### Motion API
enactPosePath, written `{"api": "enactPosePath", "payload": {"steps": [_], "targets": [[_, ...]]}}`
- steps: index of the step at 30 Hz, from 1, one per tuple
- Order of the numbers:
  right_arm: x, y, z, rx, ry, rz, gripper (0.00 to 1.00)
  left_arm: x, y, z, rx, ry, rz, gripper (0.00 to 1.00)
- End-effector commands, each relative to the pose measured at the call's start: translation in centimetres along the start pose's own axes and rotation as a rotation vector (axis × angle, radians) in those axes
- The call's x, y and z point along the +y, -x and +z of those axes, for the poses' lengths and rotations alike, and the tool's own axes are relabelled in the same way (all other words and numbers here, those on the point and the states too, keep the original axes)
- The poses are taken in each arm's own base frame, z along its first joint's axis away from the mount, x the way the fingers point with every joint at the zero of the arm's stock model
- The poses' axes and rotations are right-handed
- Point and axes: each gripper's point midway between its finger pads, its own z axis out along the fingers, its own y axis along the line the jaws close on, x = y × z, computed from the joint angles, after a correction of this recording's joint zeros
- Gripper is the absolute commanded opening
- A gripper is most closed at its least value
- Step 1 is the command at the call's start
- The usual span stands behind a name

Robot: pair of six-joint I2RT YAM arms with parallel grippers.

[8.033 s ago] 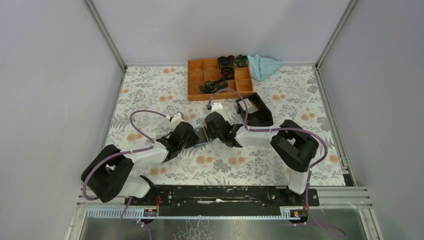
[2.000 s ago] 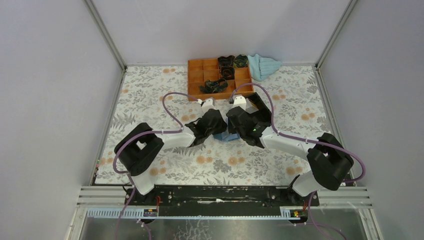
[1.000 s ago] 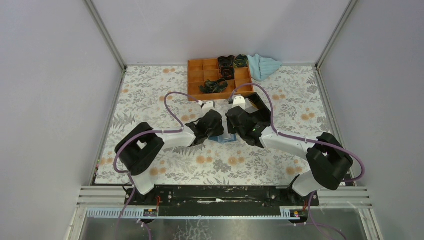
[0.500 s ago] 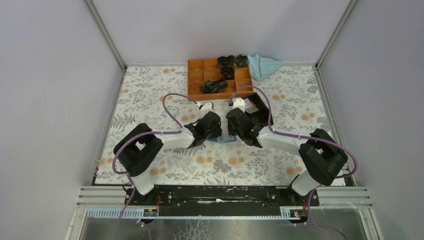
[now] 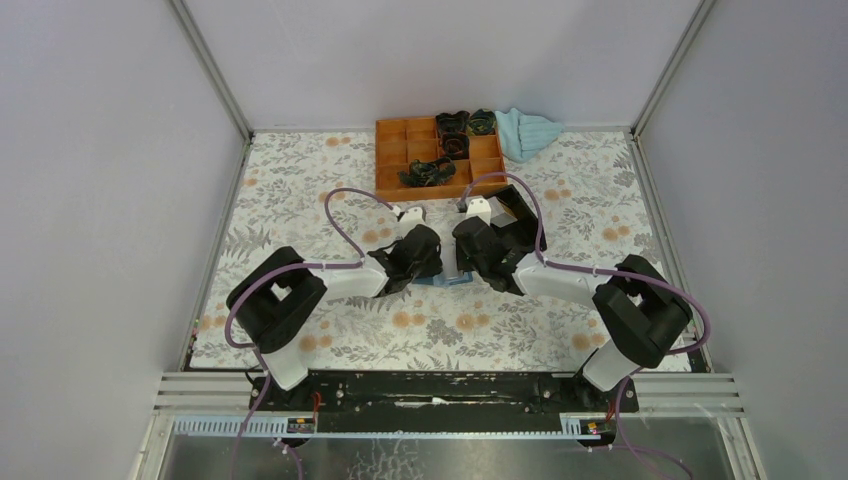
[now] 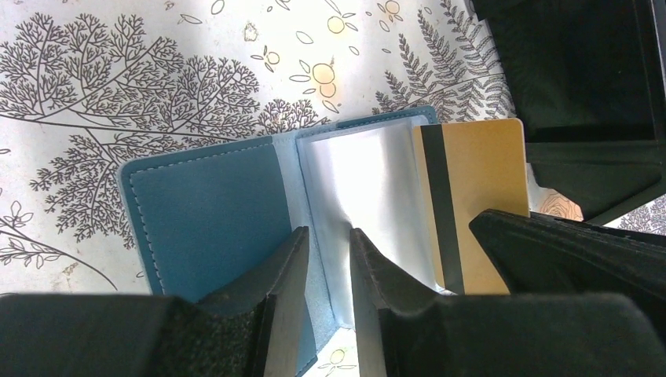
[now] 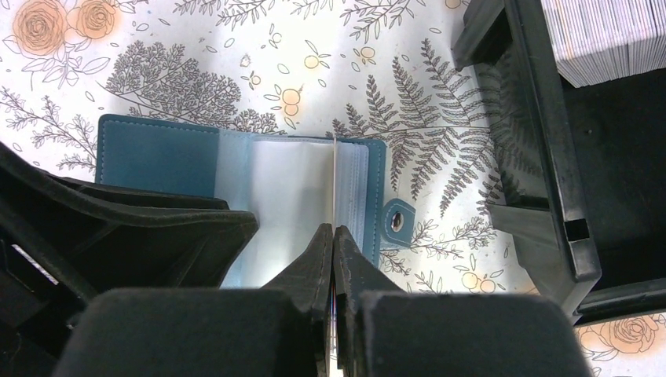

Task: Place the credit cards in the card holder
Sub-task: Insert the credit card into the card holder.

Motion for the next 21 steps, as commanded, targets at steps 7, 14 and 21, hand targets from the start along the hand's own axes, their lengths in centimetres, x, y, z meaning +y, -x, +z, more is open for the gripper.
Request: {"api": "enactPosePath", "payload": {"steps": [7,14,21], "targets": [[-0.3,0.8,0.3,-0.032,0.000,0.031,0.00,0.4,0.2,-0.4,-0.031,0.004,0.011,0.32],[0.1,0.5,0.6,-0.021,0.019,0.040,0.00,0.5,0.1,-0.5,-0.030,0.005,0.008,0.32],[1.3,0.1,0.8,-0.002,0.090,0.079,0.00,0.7,0.3,-0.8,-0.047,0.008,-0.006,0.32]]}}
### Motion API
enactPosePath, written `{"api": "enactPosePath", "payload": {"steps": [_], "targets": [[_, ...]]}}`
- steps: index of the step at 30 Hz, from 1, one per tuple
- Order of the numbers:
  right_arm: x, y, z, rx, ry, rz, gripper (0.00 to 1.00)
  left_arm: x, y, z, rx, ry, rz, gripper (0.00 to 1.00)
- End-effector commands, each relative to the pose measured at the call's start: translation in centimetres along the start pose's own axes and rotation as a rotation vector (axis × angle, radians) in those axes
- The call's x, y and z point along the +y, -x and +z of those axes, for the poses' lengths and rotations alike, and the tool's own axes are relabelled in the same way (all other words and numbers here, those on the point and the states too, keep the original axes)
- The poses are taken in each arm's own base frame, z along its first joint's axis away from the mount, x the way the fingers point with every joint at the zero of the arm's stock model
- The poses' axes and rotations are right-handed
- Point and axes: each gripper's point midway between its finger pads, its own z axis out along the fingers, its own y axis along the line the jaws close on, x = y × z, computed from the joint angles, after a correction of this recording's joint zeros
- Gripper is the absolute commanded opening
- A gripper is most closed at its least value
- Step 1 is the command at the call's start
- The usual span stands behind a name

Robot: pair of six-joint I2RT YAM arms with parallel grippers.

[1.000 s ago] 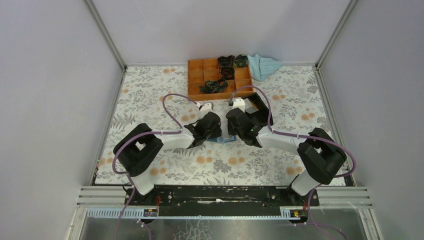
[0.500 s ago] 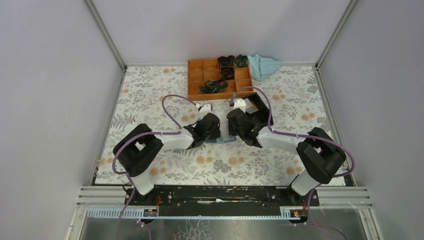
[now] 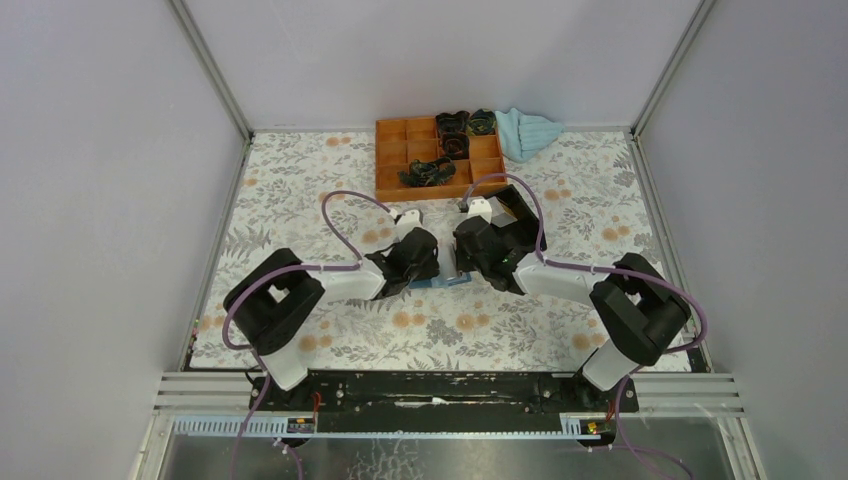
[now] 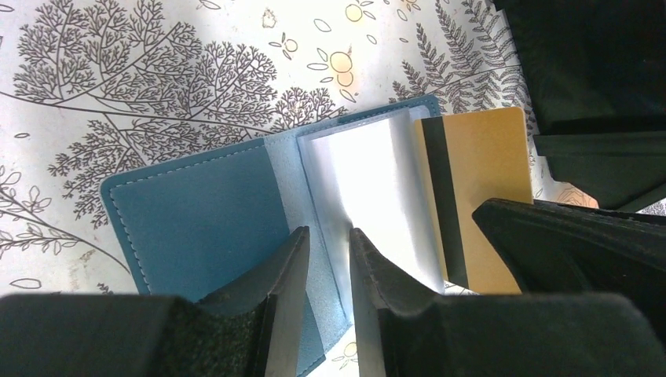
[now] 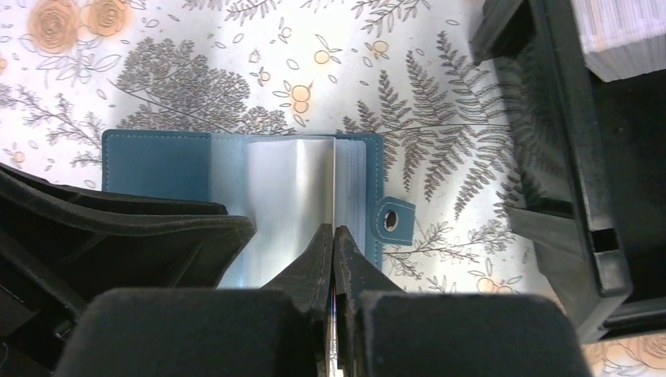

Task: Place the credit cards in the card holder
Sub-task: Insert the credit card into the card holder.

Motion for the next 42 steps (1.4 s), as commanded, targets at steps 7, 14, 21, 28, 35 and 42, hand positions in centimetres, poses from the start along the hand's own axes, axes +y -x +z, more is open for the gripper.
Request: {"api": "enactPosePath", "payload": {"steps": [7,14,21,28,35,42], "targets": [[2.2,1.0,0.4,-0.020,0.109,0.069,0.00,-0.2,2.3,-2.0,-0.109,-0.013,-0.030,0.34],[2.5,1.0,0.5,-0.015,0.120,0.070,0.00,0.5,2.7,-3.0,-0.133,-0.008,-0.044,0.35],[2.7,1.4,0.5,-0.020,0.127,0.070,0.00,2.4,1.8,-3.9,-0.135,0.023,-0.051,0.35],[3.3,1.9,0.3,-0.028,0.153,0.076,0.00,3.7,0.7,-4.0,-0.122,0.047,-0.063,0.34],[4.8,2.6,-0.3,-0.045,0.216,0.083,0.00,4.7,-0.4,-3.6,-0.098,0.070,-0.067,0.33],[6.4,2.9,-0.8,-0.058,0.259,0.073,0.00,5.1,-1.1,-3.3,-0.081,0.081,-0.067,0.32]]}}
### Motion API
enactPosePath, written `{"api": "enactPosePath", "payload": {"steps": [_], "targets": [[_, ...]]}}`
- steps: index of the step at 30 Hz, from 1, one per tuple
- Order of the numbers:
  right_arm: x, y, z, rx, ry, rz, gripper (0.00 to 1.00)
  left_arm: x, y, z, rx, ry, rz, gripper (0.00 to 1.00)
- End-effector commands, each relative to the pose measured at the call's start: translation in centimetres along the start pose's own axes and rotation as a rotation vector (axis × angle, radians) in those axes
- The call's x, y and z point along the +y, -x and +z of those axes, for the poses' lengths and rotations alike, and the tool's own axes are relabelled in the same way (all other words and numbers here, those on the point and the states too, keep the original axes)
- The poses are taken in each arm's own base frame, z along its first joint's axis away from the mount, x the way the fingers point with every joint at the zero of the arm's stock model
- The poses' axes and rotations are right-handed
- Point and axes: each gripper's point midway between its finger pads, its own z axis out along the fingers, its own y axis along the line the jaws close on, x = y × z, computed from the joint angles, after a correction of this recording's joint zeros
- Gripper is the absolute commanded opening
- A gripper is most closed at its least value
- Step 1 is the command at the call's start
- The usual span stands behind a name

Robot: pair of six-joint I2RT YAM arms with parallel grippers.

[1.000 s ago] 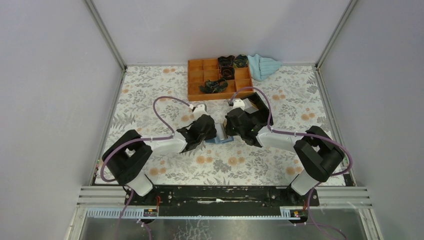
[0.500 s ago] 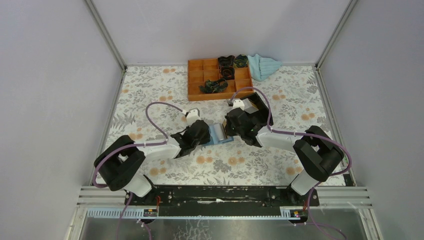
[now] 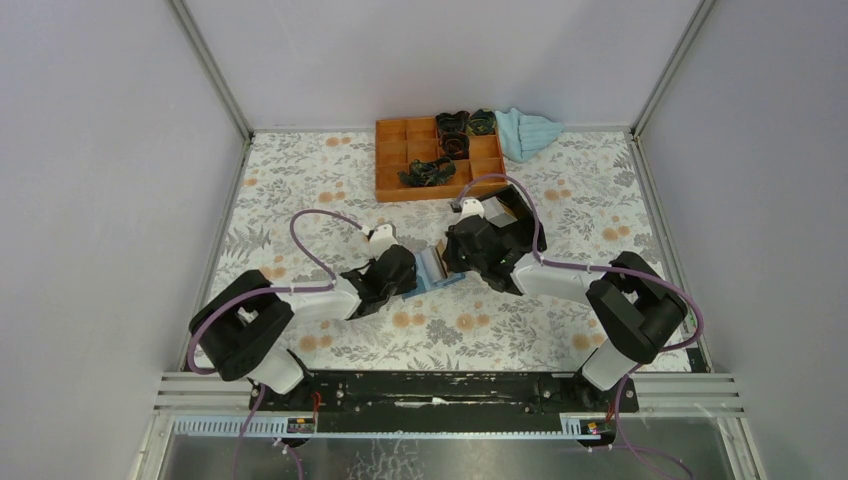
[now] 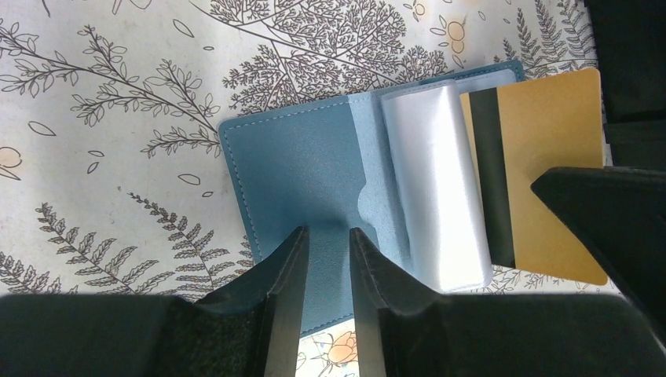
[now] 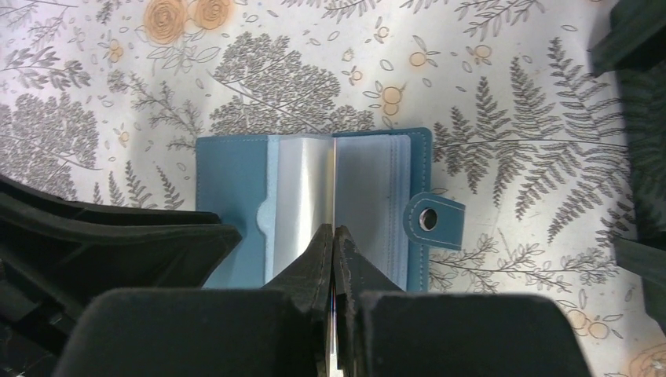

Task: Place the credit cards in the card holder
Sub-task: Insert the credit card into the card holder.

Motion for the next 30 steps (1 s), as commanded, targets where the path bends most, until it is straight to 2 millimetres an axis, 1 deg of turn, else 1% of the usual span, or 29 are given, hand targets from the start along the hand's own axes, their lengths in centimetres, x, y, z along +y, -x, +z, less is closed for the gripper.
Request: {"api": "enactPosePath", "payload": {"steps": [1,6,11,14,16,17,18,24,30], "targets": [[3.2,2.6,-0.4,-0.071,0.090,0.013,0.00,0.1,0.0,0.3,-0.025,0.006,-0.010,0.32],[4.8,2.6,-0.6,-0.077,0.124,-0.002,0.00,0.1,0.0,0.4,-0.025,0.006,-0.011,0.32],[5.7,2.1,-0.4,-0.067,0.140,-0.014,0.00,0.1,0.1,0.3,-0.028,0.003,-0.013,0.32],[5.7,1.5,0.0,-0.052,0.139,-0.017,0.00,0.0,0.1,0.3,-0.028,0.002,-0.014,0.32],[6.1,1.5,0.1,-0.053,0.149,-0.017,0.00,0.0,0.1,0.2,-0.028,0.002,-0.015,0.32],[6.0,0.7,0.6,-0.033,0.143,-0.023,0.00,0.1,0.1,0.2,-0.028,0.004,-0.015,0.32],[6.1,0.4,0.8,-0.025,0.141,-0.027,0.00,0.1,0.2,0.2,-0.029,0.003,-0.015,0.32],[6.3,-0.9,1.7,0.002,0.143,-0.035,0.00,0.1,0.3,0.0,-0.029,0.005,-0.016,0.31],[5.7,-1.7,2.4,0.021,0.104,-0.051,0.00,0.2,1.0,-0.9,-0.039,0.017,-0.023,0.34]]}}
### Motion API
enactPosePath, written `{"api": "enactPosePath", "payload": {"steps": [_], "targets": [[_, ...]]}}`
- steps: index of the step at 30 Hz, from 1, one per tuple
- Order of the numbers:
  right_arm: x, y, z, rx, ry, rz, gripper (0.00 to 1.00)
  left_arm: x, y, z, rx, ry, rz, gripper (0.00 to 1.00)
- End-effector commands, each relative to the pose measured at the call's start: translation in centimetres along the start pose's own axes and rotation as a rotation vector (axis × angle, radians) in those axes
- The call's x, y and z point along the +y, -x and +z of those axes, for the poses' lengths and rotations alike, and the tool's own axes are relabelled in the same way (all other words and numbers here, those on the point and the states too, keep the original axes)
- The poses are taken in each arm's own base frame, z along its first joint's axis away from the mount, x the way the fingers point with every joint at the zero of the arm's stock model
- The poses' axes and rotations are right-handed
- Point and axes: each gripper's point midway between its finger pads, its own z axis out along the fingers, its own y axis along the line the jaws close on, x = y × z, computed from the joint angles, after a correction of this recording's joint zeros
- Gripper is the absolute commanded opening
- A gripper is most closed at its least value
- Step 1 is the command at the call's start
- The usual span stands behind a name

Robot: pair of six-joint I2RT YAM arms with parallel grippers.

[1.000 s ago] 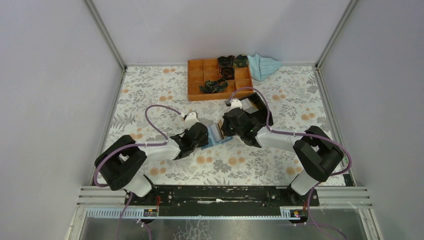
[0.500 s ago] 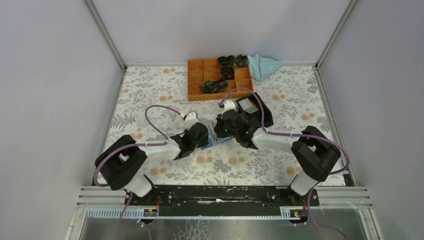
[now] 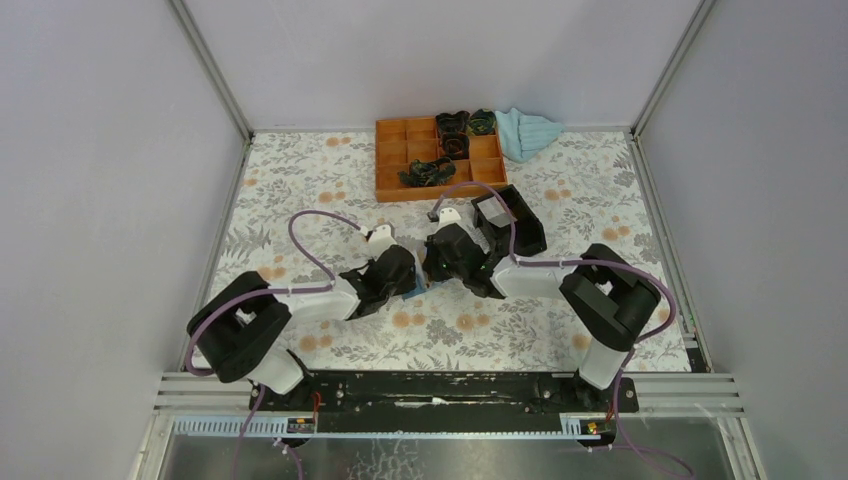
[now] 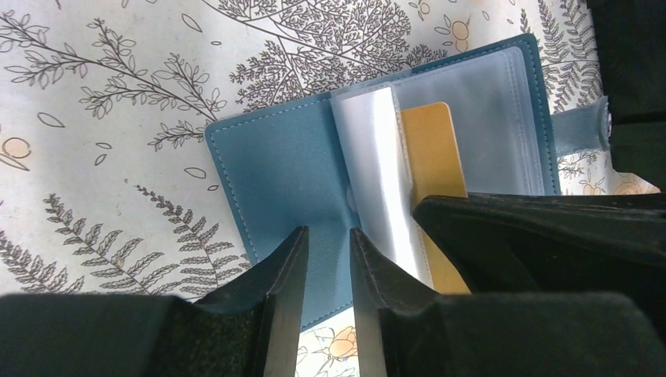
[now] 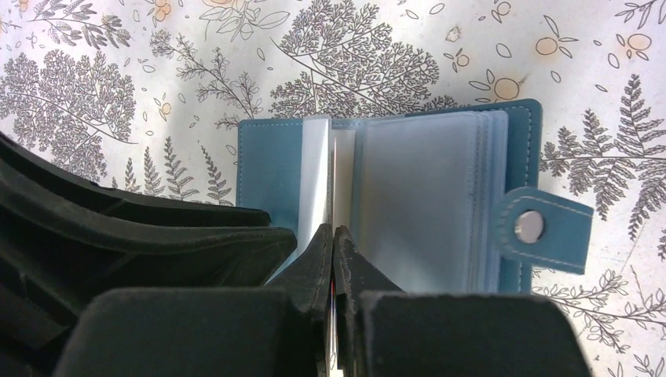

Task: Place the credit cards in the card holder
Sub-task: Insert the credit card into the card holder.

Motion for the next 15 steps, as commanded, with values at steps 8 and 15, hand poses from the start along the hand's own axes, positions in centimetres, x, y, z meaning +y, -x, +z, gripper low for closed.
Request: {"api": "enactPosePath", "payload": {"steps": [8,15], "targets": [[0.9,0.1,0.9,-0.010,-0.052,-0.062,0.00,-0.1,3.6,-3.4,-0.109,0.008,-0.044,0.36],[1.2,0.4,0.5,-0.030,-0.103,-0.126,0.00,-1.6,6.0,-4.9,-0.170,-0.036,-0.071,0.37]]}}
